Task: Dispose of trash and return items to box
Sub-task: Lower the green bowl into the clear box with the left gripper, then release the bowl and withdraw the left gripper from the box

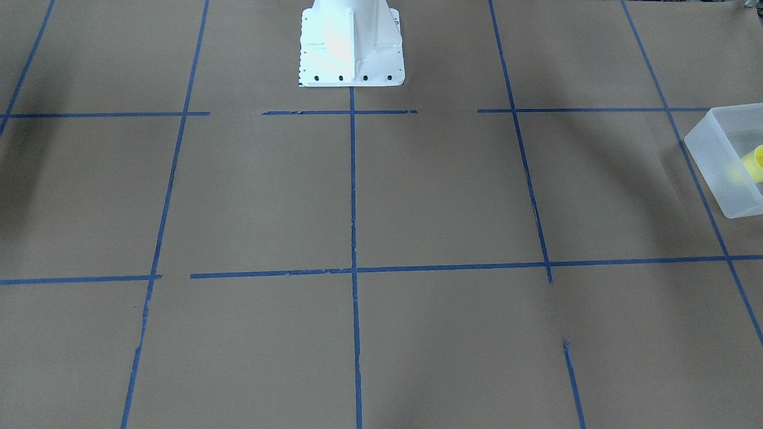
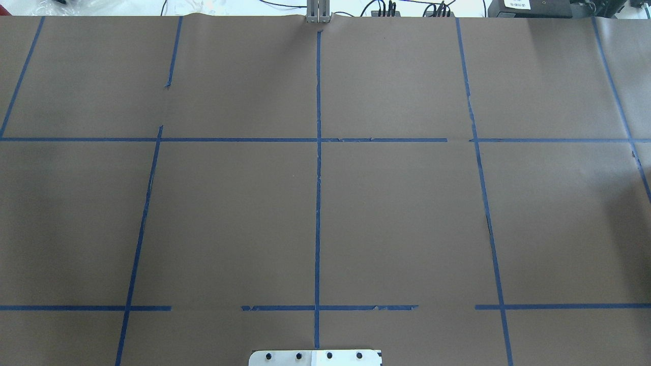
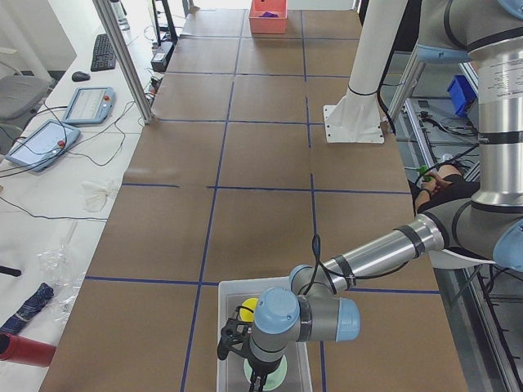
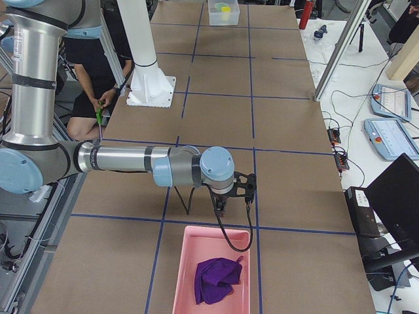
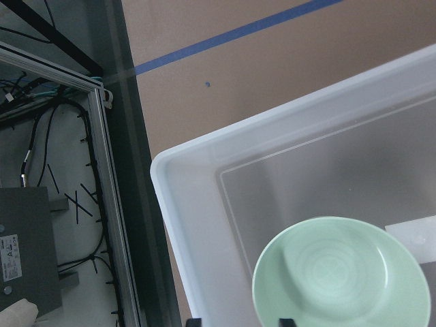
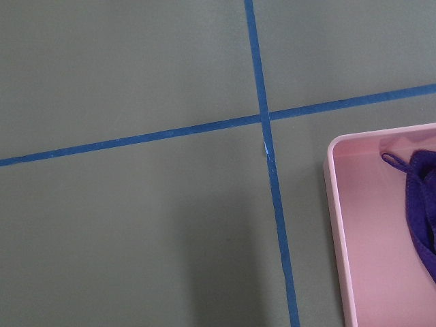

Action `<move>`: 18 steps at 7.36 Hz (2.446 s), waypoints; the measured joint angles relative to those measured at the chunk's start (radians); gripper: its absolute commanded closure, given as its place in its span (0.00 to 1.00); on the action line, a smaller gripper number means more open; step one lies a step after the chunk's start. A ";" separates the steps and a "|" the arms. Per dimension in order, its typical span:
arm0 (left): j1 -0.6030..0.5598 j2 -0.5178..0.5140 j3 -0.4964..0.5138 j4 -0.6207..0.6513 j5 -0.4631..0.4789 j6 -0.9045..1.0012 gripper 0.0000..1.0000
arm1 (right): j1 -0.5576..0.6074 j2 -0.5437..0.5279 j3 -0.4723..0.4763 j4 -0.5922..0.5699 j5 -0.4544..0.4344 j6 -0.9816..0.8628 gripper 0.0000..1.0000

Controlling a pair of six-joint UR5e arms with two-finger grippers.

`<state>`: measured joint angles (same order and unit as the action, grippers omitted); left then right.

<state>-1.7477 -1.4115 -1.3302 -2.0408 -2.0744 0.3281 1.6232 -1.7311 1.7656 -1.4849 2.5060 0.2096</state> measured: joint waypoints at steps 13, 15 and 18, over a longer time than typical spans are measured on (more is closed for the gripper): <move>0.203 -0.172 -0.338 0.380 -0.269 -0.441 0.00 | -0.018 0.015 0.003 0.000 -0.007 0.002 0.00; 0.197 -0.122 -0.356 0.380 -0.268 -0.438 0.00 | -0.019 0.018 0.001 0.000 -0.010 0.003 0.00; 0.188 -0.068 -0.380 0.380 -0.267 -0.438 0.00 | -0.018 0.019 0.001 -0.001 -0.011 0.005 0.00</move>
<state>-1.5598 -1.4799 -1.7102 -1.6613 -2.3411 -0.1103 1.6055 -1.7120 1.7665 -1.4855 2.4954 0.2146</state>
